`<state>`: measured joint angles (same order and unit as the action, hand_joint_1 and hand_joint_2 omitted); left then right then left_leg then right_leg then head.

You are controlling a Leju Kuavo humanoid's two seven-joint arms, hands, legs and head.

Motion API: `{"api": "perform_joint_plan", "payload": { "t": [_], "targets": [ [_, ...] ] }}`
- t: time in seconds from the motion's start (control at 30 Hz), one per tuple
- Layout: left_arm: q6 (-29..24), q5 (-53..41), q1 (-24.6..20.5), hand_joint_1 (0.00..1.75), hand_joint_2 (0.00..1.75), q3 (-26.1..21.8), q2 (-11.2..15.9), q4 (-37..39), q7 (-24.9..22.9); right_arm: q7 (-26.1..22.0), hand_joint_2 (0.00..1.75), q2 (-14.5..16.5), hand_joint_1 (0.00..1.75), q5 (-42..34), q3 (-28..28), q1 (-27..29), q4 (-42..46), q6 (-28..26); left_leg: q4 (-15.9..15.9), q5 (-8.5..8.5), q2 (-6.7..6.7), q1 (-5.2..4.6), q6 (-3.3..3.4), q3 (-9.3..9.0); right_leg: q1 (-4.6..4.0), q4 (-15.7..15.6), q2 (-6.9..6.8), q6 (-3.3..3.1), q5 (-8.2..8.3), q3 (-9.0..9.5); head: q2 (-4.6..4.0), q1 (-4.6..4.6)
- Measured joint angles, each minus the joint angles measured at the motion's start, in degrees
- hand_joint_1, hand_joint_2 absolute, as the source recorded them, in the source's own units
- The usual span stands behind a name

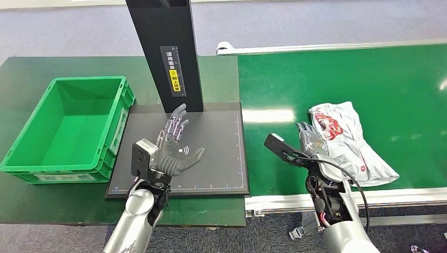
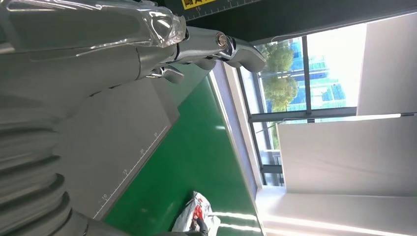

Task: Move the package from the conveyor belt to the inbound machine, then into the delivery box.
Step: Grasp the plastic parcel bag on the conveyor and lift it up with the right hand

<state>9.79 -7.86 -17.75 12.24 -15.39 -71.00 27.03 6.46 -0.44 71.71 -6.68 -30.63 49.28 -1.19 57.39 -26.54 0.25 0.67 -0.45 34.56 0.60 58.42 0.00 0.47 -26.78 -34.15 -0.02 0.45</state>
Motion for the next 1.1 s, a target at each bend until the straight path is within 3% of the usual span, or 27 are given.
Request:
{"api": "perform_joint_plan", "payload": {
  "t": [0.13,0.6,0.83,1.1],
  "targets": [
    [0.18,-0.08,0.0,0.0,1.75,-0.01,-0.11,-0.04,-0.28,3.28,1.75,-0.91,0.0,0.94,0.08,-0.13,-2.06,-0.69,0.0,0.0,-0.01,0.0,0.0,0.0,0.0,0.0,0.0,0.0,0.0,0.01,0.01,0.0],
    [0.46,-0.22,-0.3,0.0,1.75,-0.03,-0.27,0.32,-0.29,4.18,1.75,-2.45,0.0,0.91,1.26,-0.17,-6.43,-0.08,0.0,0.0,0.01,0.0,0.0,0.0,0.0,0.0,0.0,0.0,0.0,0.0,0.0,0.02],
    [0.52,-0.38,-0.38,0.0,1.75,-0.02,-0.37,1.03,0.21,9.03,1.75,-3.13,0.0,1.66,3.0,-1.08,-8.92,-0.49,0.02,0.0,0.0,-0.01,0.0,0.0,0.01,0.0,-0.01,0.0,0.0,0.0,0.0,0.01],
    [0.35,-0.49,-0.69,0.0,1.75,-0.05,-0.51,1.98,0.8,9.78,1.75,-3.77,0.0,1.95,5.39,-3.66,-12.66,-0.66,0.02,0.0,0.0,0.0,0.0,-0.01,0.01,0.0,0.0,0.0,0.01,0.0,0.0,0.01]
  ]
}}
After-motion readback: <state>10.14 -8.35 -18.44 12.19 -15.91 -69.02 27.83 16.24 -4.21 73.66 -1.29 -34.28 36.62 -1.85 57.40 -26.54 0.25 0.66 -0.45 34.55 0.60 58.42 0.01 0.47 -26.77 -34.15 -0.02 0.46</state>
